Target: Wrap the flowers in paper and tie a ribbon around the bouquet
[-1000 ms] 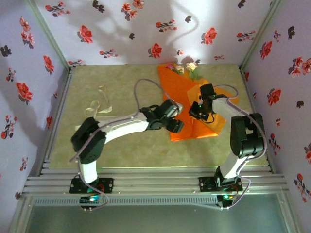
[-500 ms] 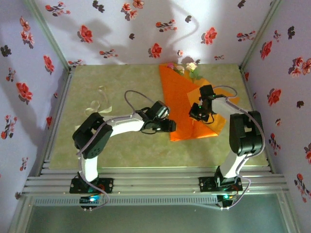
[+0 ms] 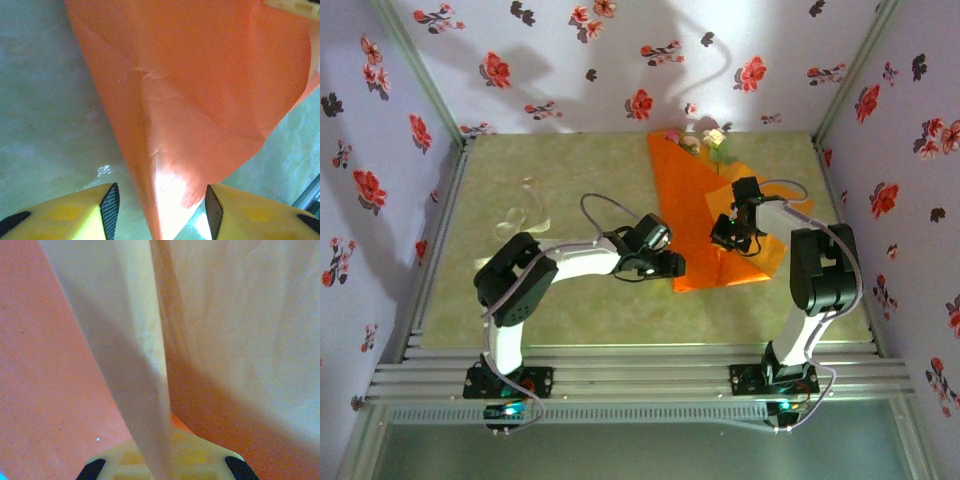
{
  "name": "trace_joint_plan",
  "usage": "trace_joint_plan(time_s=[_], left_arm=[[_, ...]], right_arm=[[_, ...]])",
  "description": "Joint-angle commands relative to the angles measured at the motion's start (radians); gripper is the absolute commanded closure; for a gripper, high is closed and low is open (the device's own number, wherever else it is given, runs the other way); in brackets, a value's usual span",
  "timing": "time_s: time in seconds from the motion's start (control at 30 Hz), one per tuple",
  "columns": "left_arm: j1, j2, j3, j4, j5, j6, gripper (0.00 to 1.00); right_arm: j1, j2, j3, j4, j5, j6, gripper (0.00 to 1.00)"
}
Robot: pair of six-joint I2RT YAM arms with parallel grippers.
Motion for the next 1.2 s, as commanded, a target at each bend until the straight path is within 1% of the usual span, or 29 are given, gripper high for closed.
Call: trace_joint_plan(time_s=[0.0,0.1,0.23,0.27,0.3,0.37,0.43,0.47,0.53,0.63,0.73,0.83,0.87,0.93,1.03,1.17], left_arm=[[-0.008,0.038,-0.012,0.062,0.015,-0.05,0.54],[-0.006,0.045,-0.019,0.075,0.009,-0.067,0.65],[0.005,0.045,-0.051,0.104,0.002,-0.092,0.87],[0.008,0.043,-0.059,0.109,0.001,-0.1,0.92],[0.012,0.04,-0.068,0.117,0.001,-0.11,0.95],[0.022,0.034,-0.101,0.157,0.001,-0.15,1.0],[0.03,0.024,-0.132,0.209,0.004,-0.188,1.0],[0.032,0.021,-0.141,0.228,0.006,-0.202,1.0],[0.032,0.015,-0.156,0.261,0.008,-0.227,1.0],[0.034,0.014,-0.176,0.312,0.016,-0.268,1.0],[0.036,0.013,-0.189,0.347,0.023,-0.293,1.0],[0.041,0.011,-0.207,0.386,0.037,-0.328,1.0],[0.042,0.009,-0.211,0.398,0.04,-0.339,1.0],[0.046,0.009,-0.214,0.41,0.049,-0.354,1.0],[0.049,0.008,-0.22,0.428,0.06,-0.378,1.0],[0.054,-0.001,-0.228,0.441,0.068,-0.405,1.0]], right_arm=[[-0.004,0.015,-0.012,0.005,-0.008,-0.02,1.0],[-0.005,0.018,-0.013,0.005,-0.01,-0.02,1.0],[-0.005,0.019,-0.014,0.003,-0.011,-0.022,1.0],[-0.005,0.016,-0.01,-0.006,-0.008,-0.021,1.0],[-0.006,0.011,-0.006,-0.017,-0.001,-0.017,0.95],[-0.005,-0.029,0.0,-0.06,0.035,0.009,0.7],[-0.005,-0.104,-0.011,-0.106,0.082,0.061,0.52],[-0.004,-0.157,-0.027,-0.13,0.096,0.098,0.47],[-0.002,-0.266,-0.077,-0.16,0.093,0.2,0.41],[0.033,-0.44,-0.241,-0.099,0.0,0.439,0.41],[0.146,-0.599,-0.407,0.045,-0.027,0.695,0.42],[0.259,-0.7,-0.561,0.229,-0.019,0.981,0.42],[0.293,-0.731,-0.613,0.29,0.002,1.076,0.43],[0.356,-0.773,-0.679,0.397,0.064,1.211,0.44],[0.418,-0.78,-0.723,0.463,0.124,1.323,0.48],[0.483,-0.738,-0.763,0.559,0.189,1.418,0.52]])
